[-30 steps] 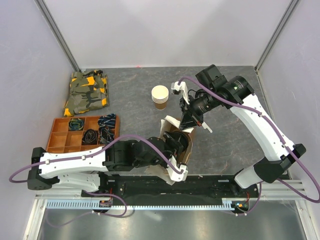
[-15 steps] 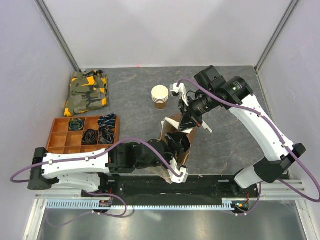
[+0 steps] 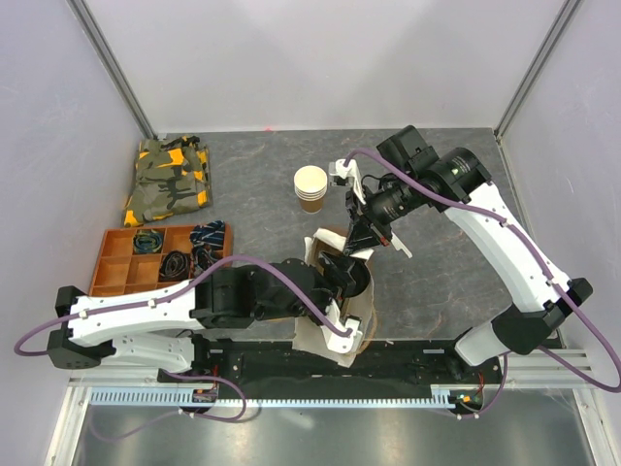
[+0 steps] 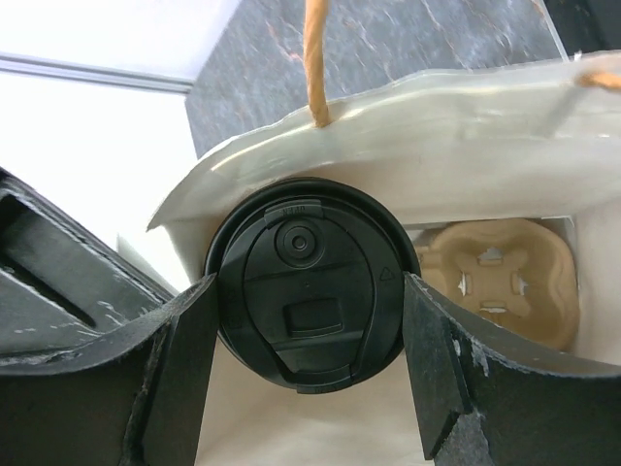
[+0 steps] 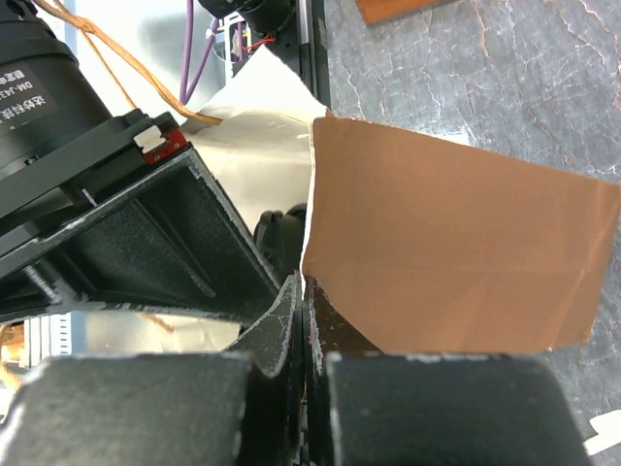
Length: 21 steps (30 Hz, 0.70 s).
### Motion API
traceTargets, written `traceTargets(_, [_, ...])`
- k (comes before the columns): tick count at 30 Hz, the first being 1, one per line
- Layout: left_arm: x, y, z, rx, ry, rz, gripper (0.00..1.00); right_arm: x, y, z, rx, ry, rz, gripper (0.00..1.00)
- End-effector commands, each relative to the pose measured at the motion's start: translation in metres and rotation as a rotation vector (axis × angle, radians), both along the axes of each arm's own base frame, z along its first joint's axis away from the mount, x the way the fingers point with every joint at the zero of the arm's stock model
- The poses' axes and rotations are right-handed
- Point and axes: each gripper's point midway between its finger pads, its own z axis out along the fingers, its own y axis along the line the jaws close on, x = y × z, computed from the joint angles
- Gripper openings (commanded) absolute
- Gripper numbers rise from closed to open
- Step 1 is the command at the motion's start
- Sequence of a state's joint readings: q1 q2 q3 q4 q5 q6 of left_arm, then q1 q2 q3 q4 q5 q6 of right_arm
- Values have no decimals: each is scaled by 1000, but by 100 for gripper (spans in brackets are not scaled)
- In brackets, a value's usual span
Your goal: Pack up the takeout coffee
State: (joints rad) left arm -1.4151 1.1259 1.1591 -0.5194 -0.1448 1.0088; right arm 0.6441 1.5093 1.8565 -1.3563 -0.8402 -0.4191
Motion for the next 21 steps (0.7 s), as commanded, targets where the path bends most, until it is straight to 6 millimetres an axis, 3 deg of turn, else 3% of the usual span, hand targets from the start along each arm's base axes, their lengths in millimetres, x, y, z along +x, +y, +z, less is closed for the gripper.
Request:
traceTargets(1, [1, 4, 5, -17, 28, 31, 43, -23, -8, -4, -40, 87, 34, 0])
traceTargets(15, [22, 2, -29, 70, -59, 112, 41, -30, -8, -14, -63, 105, 61, 0])
traceTargets(21, [19, 5, -22, 15, -33, 113, 41, -30, -9, -17, -69, 107, 62, 0])
